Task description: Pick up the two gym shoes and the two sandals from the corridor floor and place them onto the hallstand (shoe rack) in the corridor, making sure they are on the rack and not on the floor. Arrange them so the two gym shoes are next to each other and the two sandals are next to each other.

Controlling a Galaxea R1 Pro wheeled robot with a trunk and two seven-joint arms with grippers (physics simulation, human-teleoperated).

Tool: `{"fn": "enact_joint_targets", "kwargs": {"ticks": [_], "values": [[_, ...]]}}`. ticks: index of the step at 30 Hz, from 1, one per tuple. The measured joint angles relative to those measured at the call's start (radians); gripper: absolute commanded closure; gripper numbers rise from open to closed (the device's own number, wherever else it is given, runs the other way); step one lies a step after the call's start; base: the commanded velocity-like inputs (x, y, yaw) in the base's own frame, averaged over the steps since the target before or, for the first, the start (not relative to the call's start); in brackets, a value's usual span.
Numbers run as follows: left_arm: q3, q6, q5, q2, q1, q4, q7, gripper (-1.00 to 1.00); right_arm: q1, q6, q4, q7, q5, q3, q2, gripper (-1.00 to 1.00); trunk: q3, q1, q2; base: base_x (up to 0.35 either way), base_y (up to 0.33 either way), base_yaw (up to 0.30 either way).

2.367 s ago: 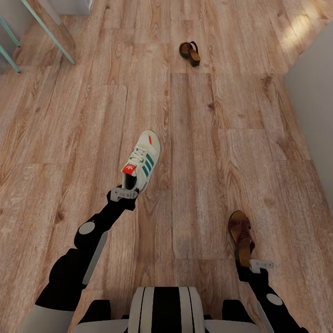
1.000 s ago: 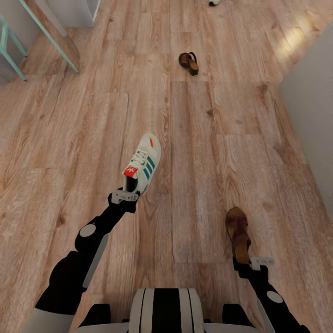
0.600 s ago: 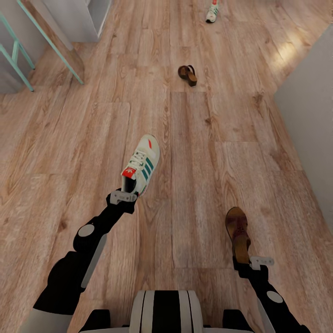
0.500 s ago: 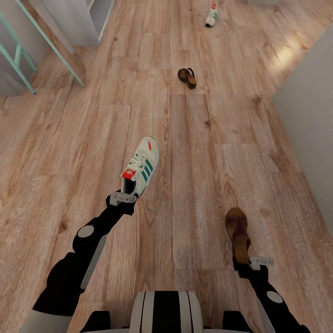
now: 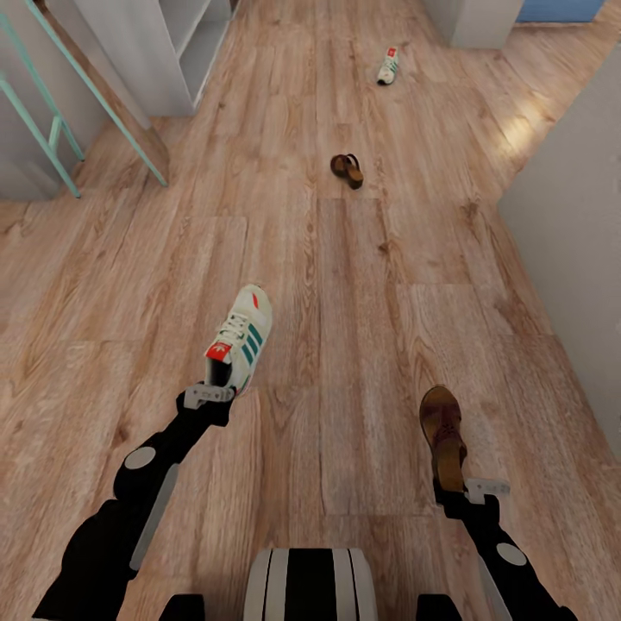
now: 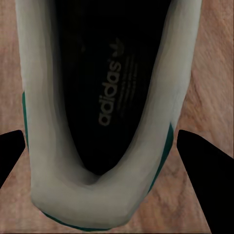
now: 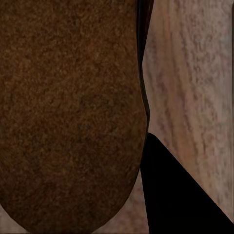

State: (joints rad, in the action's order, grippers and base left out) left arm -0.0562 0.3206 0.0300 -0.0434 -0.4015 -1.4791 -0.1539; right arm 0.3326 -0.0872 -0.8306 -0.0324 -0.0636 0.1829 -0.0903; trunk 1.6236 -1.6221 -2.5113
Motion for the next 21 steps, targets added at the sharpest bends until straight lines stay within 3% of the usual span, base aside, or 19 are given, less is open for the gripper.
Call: {"fn": "enact_joint_targets", "kwargs": {"ticks": [8,11,18,21], "values": [[0.135,-0.01,-0.001,-0.004,0.09,0.026,-0.001,1.0,-0.001,-0.001,0.006,0.0,0.0,0.0,0.008,1.0,-0.042,0.004,0.002,0.0,0.0,0.0],[0.17,-0.013,-0.001,-0.004,0.113,0.047,-0.001,1.0,-0.002,-0.001,0.008,0.0,-0.002,-0.001,0.016,1.0,-0.058,0.005,0.003,0.0,0.0,0.0],[0.201,-0.063,0.001,-0.004,0.169,0.135,0.001,1.0,-0.004,-0.001,0.009,0.0,-0.006,-0.001,0.028,1.0,-0.096,0.008,0.004,0.0,0.0,0.0],[0.203,-0.159,0.0,-0.002,0.186,0.22,0.001,1.0,-0.016,-0.006,0.009,0.0,-0.007,-0.002,0.029,1.0,-0.112,0.009,0.005,0.0,0.0,0.0]]}}
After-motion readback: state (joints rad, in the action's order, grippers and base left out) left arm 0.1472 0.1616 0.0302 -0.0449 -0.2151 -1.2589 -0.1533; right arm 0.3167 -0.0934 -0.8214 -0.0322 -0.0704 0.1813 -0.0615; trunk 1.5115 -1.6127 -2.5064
